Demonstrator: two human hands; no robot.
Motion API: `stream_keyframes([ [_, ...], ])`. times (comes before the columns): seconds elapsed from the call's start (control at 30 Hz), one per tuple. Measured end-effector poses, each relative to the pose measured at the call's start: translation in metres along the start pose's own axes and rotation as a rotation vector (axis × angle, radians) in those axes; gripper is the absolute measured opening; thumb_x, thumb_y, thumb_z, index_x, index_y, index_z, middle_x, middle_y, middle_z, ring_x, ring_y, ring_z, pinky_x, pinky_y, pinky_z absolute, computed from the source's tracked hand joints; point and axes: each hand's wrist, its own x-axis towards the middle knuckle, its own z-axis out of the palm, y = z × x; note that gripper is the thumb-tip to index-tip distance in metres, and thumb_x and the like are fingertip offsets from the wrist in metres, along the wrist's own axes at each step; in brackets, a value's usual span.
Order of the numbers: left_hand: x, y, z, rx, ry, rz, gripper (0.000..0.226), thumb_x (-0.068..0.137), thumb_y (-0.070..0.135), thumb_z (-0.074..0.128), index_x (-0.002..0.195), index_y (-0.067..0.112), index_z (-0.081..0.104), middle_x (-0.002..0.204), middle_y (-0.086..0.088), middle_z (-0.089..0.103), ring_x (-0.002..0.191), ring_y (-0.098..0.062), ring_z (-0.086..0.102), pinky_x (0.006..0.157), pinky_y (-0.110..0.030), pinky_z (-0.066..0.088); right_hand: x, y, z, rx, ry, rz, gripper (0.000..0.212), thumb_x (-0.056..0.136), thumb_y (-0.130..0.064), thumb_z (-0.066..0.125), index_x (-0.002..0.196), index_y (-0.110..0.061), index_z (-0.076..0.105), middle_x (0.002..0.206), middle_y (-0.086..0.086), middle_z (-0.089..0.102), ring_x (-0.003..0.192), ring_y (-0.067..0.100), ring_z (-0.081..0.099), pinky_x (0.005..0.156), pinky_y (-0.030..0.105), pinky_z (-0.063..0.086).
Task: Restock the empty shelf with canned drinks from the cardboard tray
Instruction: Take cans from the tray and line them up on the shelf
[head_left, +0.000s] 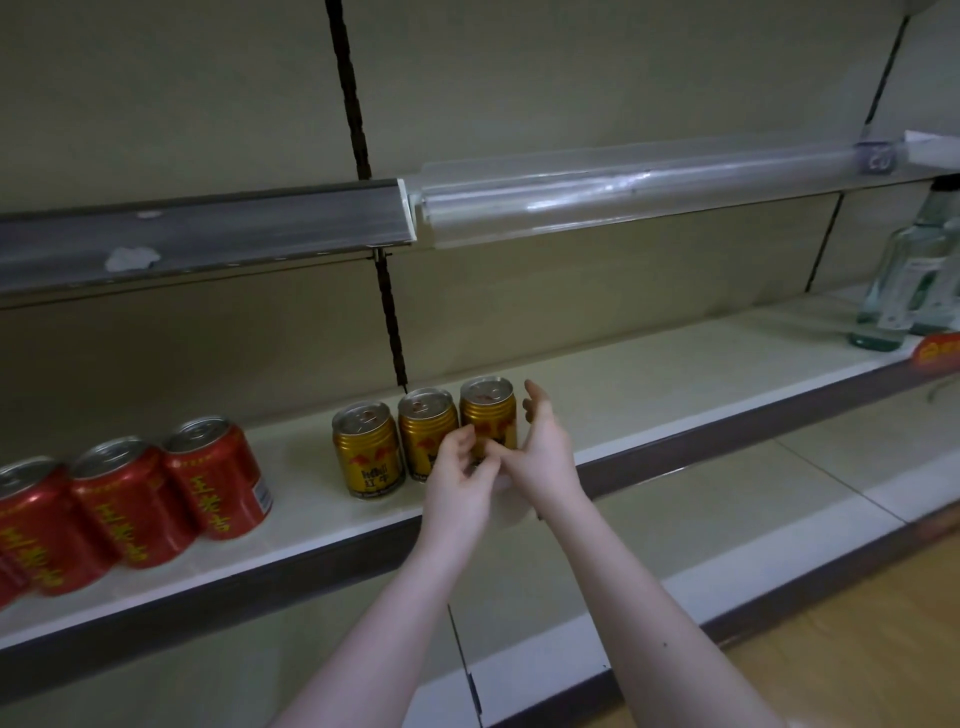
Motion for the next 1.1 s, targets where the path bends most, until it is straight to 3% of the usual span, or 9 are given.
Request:
stream_keyframes([
  [0.17,-0.012,0.006,0.001,-0.055,-0.017,0.038,0.046,0.093,0.022,0.052,0.137,0.015,0.04,0.14,-0.001,0.045,0.125,-0.01,0.044,0.1,-0.021,0.034,-0.017,-0.004,-0.011,0.079,0.087,-0.048,0.073,0.079,-0.019,0.071,0.141,-0.018,0.032,0.142,0.007,0.044,0.132,0.018,0.04,0.103,0.03,0.036],
  [0.33,-0.03,0.012,0.007,-0.111,-0.034,0.087,0.04,0.095,0.029,0.046,0.134,0.019,0.044,0.131,0.004,0.05,0.109,-0.002,0.047,0.088,-0.013,0.035,-0.037,-0.003,-0.024,0.122,0.185,-0.047,0.058,0.083,-0.02,0.066,0.135,-0.017,0.04,0.135,0.007,0.052,0.126,0.016,0.047,0.095,0.024,0.036],
  [0.5,-0.046,0.019,0.019,-0.205,-0.012,0.136,0.029,0.095,0.035,0.042,0.122,0.028,0.05,0.133,0.004,0.053,0.124,-0.012,0.048,0.109,-0.033,0.036,-0.062,0.003,-0.044,0.198,0.218,-0.048,0.054,0.086,-0.022,0.064,0.134,-0.021,0.042,0.135,0.004,0.052,0.127,0.015,0.047,0.102,0.03,0.04],
  [0.7,-0.072,0.021,0.056,-0.268,-0.036,0.186,0.026,0.099,0.027,0.034,0.115,0.019,0.053,0.124,-0.002,0.058,0.116,-0.016,0.055,0.101,-0.03,0.043,-0.108,0.024,-0.083,0.243,0.31,-0.076,0.047,0.086,-0.019,0.065,0.129,-0.022,0.047,0.127,-0.002,0.055,0.121,0.01,0.05,0.102,0.029,0.041],
  [0.83,-0.104,0.004,0.103,-0.315,-0.14,0.163,0.016,0.098,0.019,0.04,0.099,0.018,0.056,0.108,-0.005,0.062,0.106,-0.018,0.058,0.094,-0.03,0.044,-0.157,0.058,-0.114,0.227,0.418,-0.028,0.04,0.087,-0.017,0.063,0.124,-0.023,0.05,0.123,-0.004,0.057,0.117,0.006,0.052,0.098,0.016,0.041],
  [1.0,-0.155,-0.038,0.159,-0.261,-0.387,0.061,0.016,0.097,0.02,0.044,0.092,0.021,0.058,0.101,0.004,0.064,0.1,-0.014,0.06,0.084,-0.021,0.048,-0.234,0.134,-0.145,0.23,0.586,0.172,0.035,0.089,-0.019,0.061,0.123,-0.025,0.051,0.12,-0.009,0.058,0.114,0.002,0.053,0.099,0.023,0.046],
  [1.1,-0.177,-0.062,0.184,-0.21,-0.502,-0.013,0.016,0.095,0.021,0.046,0.095,0.019,0.062,0.103,0.002,0.066,0.1,-0.012,0.061,0.087,-0.024,0.048,-0.272,0.182,-0.151,0.202,0.663,0.325,0.035,0.089,-0.021,0.06,0.122,-0.028,0.051,0.118,-0.01,0.059,0.114,0.003,0.054,0.1,0.029,0.046],
])
